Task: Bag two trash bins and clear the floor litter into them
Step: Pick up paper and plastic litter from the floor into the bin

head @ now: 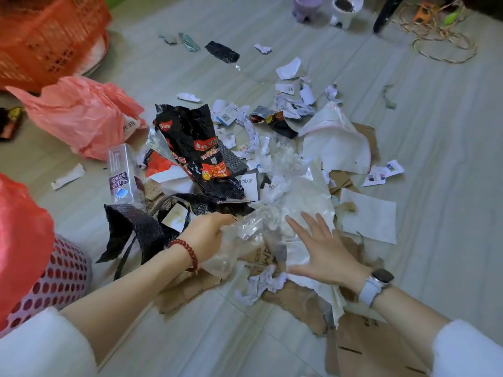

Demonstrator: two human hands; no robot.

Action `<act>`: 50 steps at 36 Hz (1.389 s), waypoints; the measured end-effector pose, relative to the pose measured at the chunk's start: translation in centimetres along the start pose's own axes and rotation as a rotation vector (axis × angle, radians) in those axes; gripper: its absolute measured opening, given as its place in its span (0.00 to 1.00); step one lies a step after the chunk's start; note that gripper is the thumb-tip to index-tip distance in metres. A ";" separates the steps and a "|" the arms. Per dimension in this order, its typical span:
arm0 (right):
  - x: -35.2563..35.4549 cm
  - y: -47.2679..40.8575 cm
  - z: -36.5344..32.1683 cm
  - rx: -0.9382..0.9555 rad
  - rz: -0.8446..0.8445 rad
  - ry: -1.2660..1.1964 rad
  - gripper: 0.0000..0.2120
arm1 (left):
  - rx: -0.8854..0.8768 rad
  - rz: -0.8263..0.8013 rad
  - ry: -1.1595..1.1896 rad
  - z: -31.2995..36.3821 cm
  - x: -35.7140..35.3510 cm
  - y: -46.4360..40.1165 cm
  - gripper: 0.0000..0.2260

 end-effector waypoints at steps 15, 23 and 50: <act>-0.4 -2.3 2.1 -0.132 0.168 -0.365 0.29 | 0.031 -0.105 -0.265 -1.2 0.7 1.3 0.32; 7.0 -0.8 1.3 -0.010 0.644 -0.541 0.23 | 0.021 -0.071 -0.353 -0.9 0.3 0.7 0.14; 13.4 0.1 -5.3 0.192 0.730 -0.017 0.30 | -0.048 0.351 -0.263 3.6 14.1 0.6 0.12</act>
Point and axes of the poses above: each hand's wrist, its own y-axis away from the middle knuckle, its own x-axis out of the back of the hand, z = x × y, the point moved 7 cm from there along -y, towards the middle knuckle, and after that the axes turned 10 degrees about -x, right-handed, at the moved point
